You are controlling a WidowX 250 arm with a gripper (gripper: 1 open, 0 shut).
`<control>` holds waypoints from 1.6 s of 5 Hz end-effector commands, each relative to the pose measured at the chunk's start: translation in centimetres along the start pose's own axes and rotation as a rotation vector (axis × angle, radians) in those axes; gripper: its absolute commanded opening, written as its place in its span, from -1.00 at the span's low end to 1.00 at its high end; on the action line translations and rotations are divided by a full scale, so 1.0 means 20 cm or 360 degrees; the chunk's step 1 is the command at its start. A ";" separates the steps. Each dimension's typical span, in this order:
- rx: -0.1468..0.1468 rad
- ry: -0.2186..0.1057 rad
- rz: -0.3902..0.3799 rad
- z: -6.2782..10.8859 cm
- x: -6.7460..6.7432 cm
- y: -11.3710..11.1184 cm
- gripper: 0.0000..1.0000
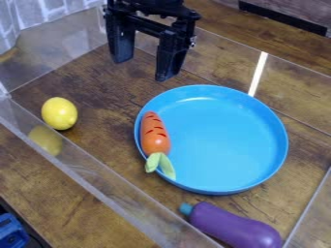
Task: Move the carrot to the left side
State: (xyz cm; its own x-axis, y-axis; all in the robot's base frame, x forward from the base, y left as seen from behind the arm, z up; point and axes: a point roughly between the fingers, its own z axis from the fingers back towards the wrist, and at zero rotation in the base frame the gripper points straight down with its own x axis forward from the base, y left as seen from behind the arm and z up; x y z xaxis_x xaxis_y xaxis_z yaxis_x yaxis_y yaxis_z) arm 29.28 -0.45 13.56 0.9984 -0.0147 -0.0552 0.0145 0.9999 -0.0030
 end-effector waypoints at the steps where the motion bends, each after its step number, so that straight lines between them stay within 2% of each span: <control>1: -0.0005 0.0024 0.0008 -0.03 0.00 -0.01 1.00; 2: -0.0019 0.0042 0.0041 -0.09 0.00 -0.01 1.00; 4: -0.0174 0.0006 0.0232 -0.19 0.00 -0.07 1.00; 5: -0.0246 -0.0010 0.0374 -0.23 -0.01 -0.07 1.00; 6: -0.0293 -0.0031 0.0469 -0.24 -0.02 -0.07 1.00; 8: -0.0313 -0.0039 0.0531 -0.27 -0.01 -0.08 1.00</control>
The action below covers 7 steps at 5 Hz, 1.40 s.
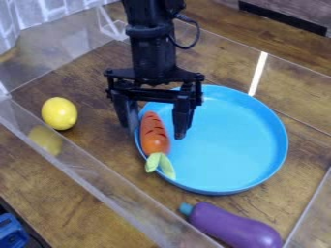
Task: Move the carrot to the left side
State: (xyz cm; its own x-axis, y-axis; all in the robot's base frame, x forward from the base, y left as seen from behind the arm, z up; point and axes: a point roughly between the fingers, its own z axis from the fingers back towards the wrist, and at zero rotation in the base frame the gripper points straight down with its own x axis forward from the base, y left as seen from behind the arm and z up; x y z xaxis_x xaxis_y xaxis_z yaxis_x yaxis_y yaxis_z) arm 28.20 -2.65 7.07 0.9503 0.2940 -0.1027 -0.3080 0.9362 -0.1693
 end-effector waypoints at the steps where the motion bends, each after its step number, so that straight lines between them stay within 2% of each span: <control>1: -0.0033 -0.0085 0.0035 0.06 0.03 0.02 1.00; 3: -0.0058 -0.0119 0.0060 0.05 0.05 0.03 1.00; 7: -0.0027 -0.0151 0.0024 0.03 0.05 0.03 1.00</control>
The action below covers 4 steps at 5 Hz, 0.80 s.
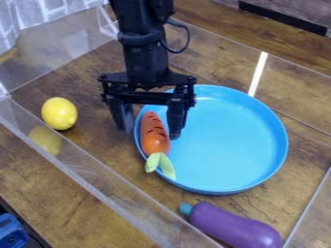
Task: Move the carrot to the left side
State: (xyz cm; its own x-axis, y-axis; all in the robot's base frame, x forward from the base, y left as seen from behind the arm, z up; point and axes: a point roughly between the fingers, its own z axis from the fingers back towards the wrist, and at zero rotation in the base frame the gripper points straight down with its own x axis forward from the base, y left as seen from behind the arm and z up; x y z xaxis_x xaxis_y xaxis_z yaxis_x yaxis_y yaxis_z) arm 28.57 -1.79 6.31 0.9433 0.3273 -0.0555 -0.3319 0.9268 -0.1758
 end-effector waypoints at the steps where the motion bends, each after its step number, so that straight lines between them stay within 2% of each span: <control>1: -0.0009 -0.0078 -0.0019 0.04 0.03 -0.02 1.00; 4: 0.0017 -0.0109 -0.0033 0.00 0.05 -0.02 1.00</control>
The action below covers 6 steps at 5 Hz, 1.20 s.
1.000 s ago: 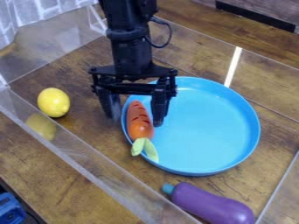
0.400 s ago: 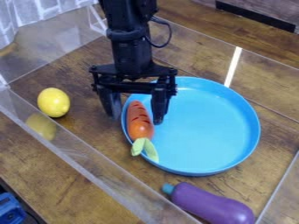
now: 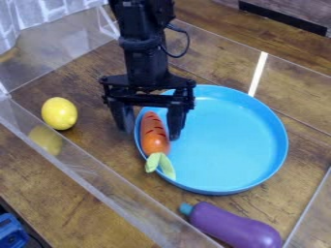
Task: Move the carrot to the left side
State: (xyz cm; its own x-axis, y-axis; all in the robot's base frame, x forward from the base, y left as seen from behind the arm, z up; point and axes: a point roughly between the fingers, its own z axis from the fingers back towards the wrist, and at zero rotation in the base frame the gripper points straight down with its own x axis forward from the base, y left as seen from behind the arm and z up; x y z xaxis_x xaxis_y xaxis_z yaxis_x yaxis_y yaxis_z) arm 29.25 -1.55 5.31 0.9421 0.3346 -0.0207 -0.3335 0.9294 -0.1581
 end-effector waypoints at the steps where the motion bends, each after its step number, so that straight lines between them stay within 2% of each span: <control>1: -0.0008 -0.0070 -0.0036 0.03 0.03 -0.03 1.00; 6: 0.0011 -0.0090 0.0003 -0.12 0.08 -0.02 1.00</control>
State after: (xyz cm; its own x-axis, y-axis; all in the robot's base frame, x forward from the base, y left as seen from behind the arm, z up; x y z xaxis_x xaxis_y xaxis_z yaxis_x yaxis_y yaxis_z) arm 30.45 -1.49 2.37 0.9347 0.3554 0.0044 -0.3511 0.9251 -0.1448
